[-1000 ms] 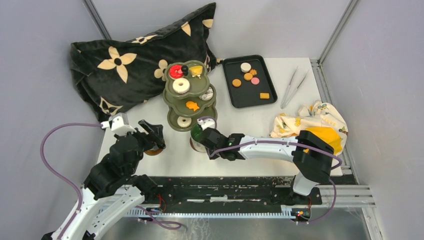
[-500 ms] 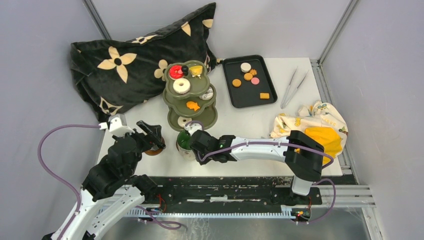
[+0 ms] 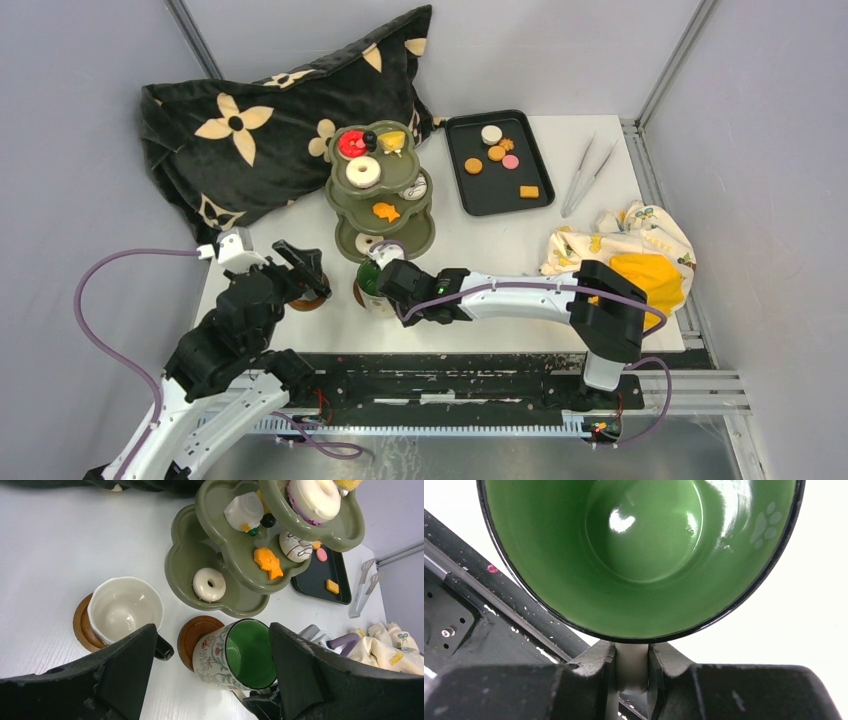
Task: Serve the afternoon tea
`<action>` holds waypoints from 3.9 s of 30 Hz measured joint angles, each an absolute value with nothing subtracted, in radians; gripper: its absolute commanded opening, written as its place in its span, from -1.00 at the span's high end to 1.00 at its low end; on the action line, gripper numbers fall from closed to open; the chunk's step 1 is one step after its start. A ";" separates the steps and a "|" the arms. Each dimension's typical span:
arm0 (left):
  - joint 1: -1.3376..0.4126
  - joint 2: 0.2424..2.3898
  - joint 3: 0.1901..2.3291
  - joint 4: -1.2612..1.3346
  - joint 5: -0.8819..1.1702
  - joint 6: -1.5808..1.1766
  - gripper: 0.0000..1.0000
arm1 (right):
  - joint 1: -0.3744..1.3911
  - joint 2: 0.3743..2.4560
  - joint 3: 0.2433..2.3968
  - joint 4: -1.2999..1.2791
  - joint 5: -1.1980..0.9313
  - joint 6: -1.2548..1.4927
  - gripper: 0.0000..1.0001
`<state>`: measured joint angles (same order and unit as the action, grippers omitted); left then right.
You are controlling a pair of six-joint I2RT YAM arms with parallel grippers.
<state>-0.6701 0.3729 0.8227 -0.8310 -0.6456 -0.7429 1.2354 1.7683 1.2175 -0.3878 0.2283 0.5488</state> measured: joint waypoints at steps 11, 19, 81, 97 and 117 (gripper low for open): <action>-0.670 0.397 0.826 -0.829 -0.648 -0.743 -0.77 | 1.235 1.770 1.221 -0.339 0.249 0.505 0.98; -0.670 0.397 0.826 -0.829 -0.649 -0.743 -0.77 | 1.235 1.804 1.221 -0.314 0.262 0.477 0.98; -0.670 0.346 0.852 -0.859 -0.654 -0.743 -0.75 | 1.235 1.833 1.221 -0.234 0.320 0.422 0.98; -0.670 0.344 0.852 -0.862 -0.654 -0.744 -0.75 | 1.235 1.827 1.236 -0.187 0.335 0.443 -0.90; -0.670 0.406 0.927 -0.888 -0.653 -0.722 -0.98 | 1.220 1.394 1.441 -0.945 0.883 0.725 -1.00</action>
<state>-0.6701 0.4061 0.9272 -0.8883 -0.6525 -0.7223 1.2198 1.3941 1.4410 -0.9451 0.8833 0.7246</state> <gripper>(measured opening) 0.990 0.996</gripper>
